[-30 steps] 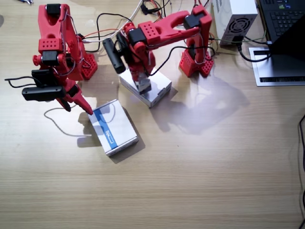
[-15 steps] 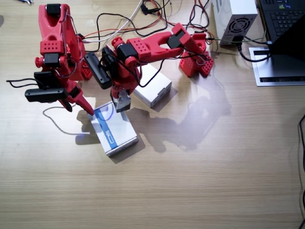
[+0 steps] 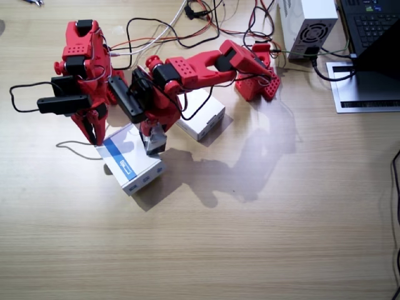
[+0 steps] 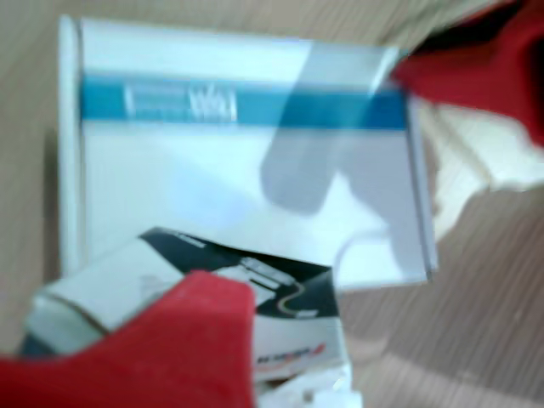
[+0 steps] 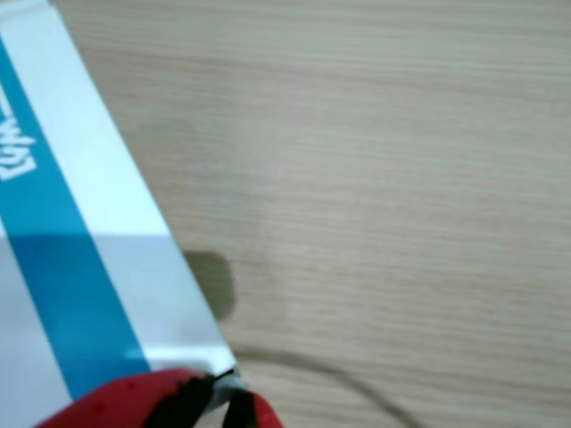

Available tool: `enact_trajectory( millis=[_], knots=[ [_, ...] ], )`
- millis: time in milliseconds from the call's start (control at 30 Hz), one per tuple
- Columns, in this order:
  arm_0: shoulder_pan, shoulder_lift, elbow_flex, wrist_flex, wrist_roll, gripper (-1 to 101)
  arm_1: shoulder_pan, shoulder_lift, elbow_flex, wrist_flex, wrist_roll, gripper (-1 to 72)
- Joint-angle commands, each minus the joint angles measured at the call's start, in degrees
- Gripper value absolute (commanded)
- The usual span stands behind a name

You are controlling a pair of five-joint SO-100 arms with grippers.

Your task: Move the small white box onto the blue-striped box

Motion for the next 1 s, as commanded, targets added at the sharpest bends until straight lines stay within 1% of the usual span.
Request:
enact_trajectory(
  millis=[0,33,100,167,233,300,400,433,467,533,600,667,767,833,967],
  knots=[
    [-1.14,7.91,-6.33,1.49,0.97,19,-10.2,1.32,-2.64,1.05,5.98,0.2],
    [-1.05,7.47,-6.42,1.49,0.88,19,-12.13,1.32,-6.59,1.85,7.82,0.2],
    [-1.05,6.33,-5.63,1.49,0.53,18,-13.54,0.79,-16.0,2.99,10.9,0.2],
    [-0.88,5.54,-4.31,1.49,0.44,18,-12.74,-2.81,-22.85,3.08,11.6,0.2],
    [-1.14,4.57,-3.78,1.49,0.62,17,-8.35,-5.01,-26.1,2.81,9.58,0.2],
    [-1.23,3.78,-2.99,1.49,0.62,17,-2.37,-4.83,-22.32,-0.26,6.77,0.2],
    [0.18,3.08,2.64,1.49,0.09,16,6.15,1.23,-4.13,-7.73,0.0,0.2],
    [0.35,2.11,4.13,1.49,-0.26,15,8.61,1.32,0.53,-11.16,-1.58,0.2],
    [0.44,1.49,6.15,1.49,-0.35,14,11.16,-0.35,1.67,-12.92,-2.55,0.2],
    [0.62,0.53,10.55,1.49,-1.23,13,12.83,-0.09,1.67,-12.83,-2.9,0.2],
    [0.97,-1.41,13.89,1.49,-1.14,13,12.66,-0.09,1.67,-12.92,-2.81,0.2],
    [1.58,-3.16,15.38,1.49,-0.97,19,11.78,-0.09,1.67,-12.48,-2.2,0.2],
    [2.72,-1.76,16.08,1.49,-1.67,27,10.99,-0.09,1.67,-10.28,-3.16,0.2],
    [3.43,2.99,16.35,1.49,-1.23,33,12.13,-0.09,1.67,-10.2,-4.13,0.2],
    [7.21,16.26,20.3,1.49,-0.62,37,12.66,-0.26,1.67,-9.93,-4.66,0.2]
  ],
)
